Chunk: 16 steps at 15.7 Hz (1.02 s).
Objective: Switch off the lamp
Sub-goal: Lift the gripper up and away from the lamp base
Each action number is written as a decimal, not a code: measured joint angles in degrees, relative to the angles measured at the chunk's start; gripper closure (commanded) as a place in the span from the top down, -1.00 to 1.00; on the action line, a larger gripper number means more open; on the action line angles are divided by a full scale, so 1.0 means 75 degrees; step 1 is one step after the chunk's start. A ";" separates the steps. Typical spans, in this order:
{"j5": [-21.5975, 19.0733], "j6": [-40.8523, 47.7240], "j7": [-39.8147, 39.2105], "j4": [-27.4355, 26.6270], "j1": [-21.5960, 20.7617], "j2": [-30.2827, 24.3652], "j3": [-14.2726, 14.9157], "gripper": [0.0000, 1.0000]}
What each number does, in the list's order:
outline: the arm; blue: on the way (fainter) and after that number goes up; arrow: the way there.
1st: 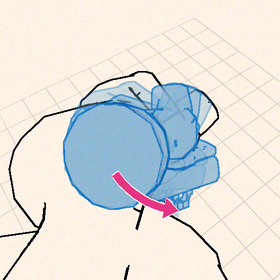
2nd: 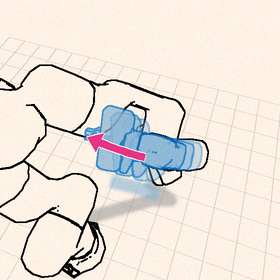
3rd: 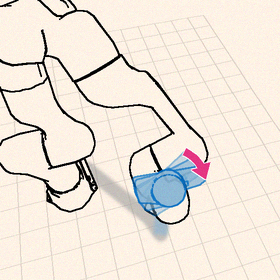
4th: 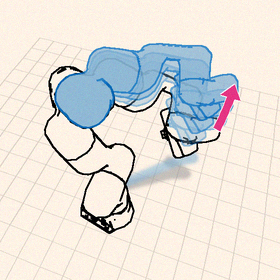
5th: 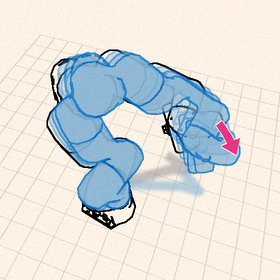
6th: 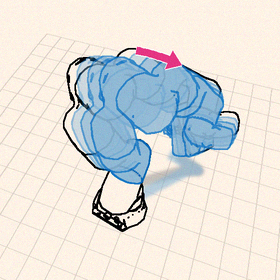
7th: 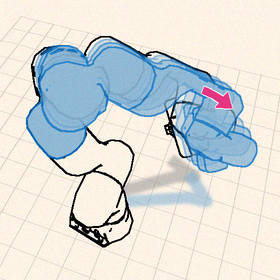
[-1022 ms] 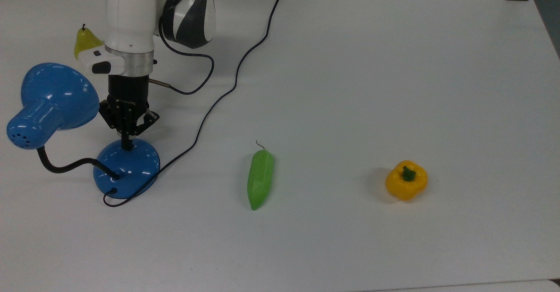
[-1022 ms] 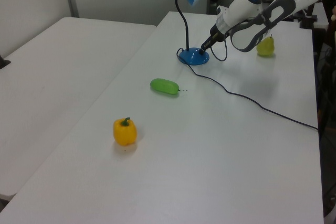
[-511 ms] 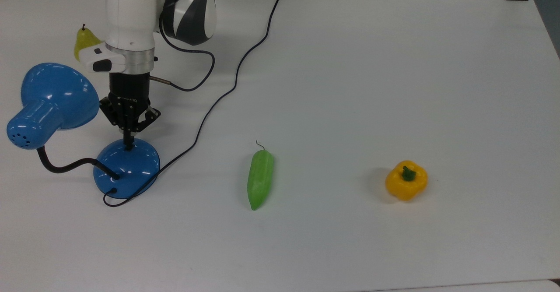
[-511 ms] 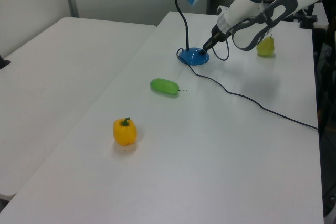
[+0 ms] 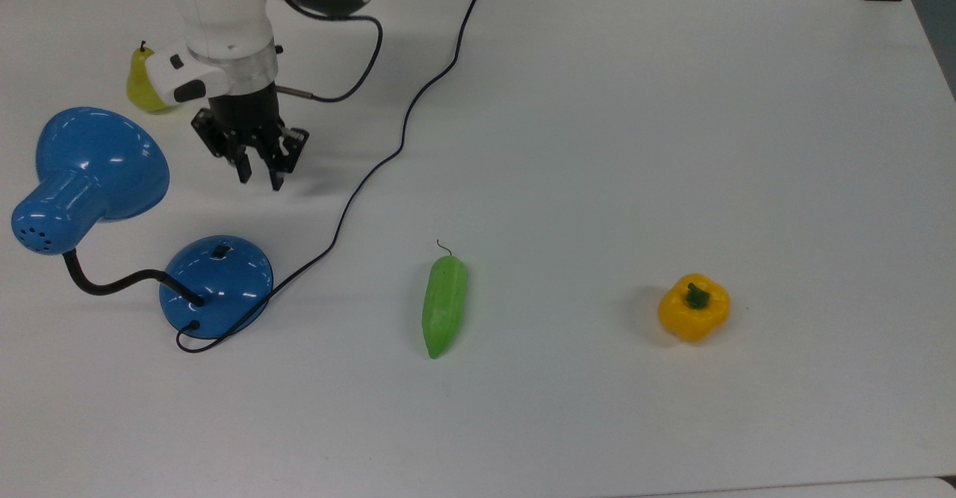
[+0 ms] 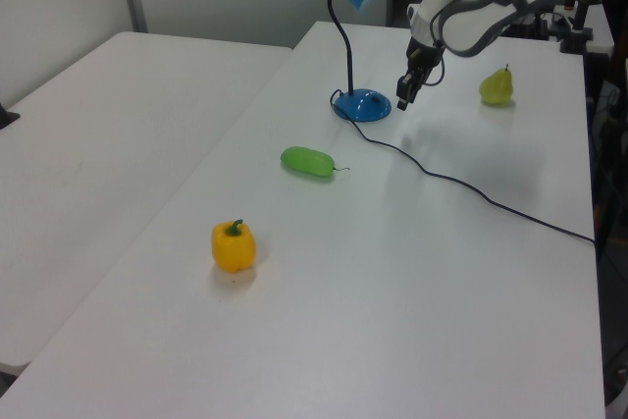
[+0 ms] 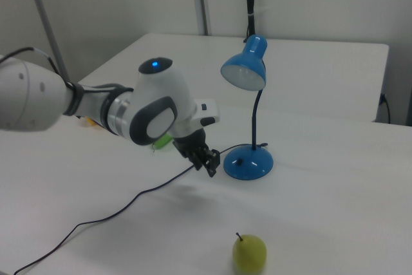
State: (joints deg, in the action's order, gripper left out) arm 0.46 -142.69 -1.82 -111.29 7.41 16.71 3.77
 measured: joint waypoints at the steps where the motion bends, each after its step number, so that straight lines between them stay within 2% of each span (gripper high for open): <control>1: 0.0000 0.0368 0.0000 -0.0001 -0.0021 -0.0148 0.0000 1.00; 6: 0.0000 0.2156 0.0076 0.0036 -0.0189 -0.0925 -0.0002 1.00; 11: 0.0000 0.4512 0.0627 0.0491 -0.0392 -0.1930 -0.0063 1.00; 16: -0.0017 0.6017 0.1243 0.1304 -0.0504 -0.2437 -0.0555 1.00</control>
State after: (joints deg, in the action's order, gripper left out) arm 0.34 -97.57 7.50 -101.50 3.64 -1.57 -0.39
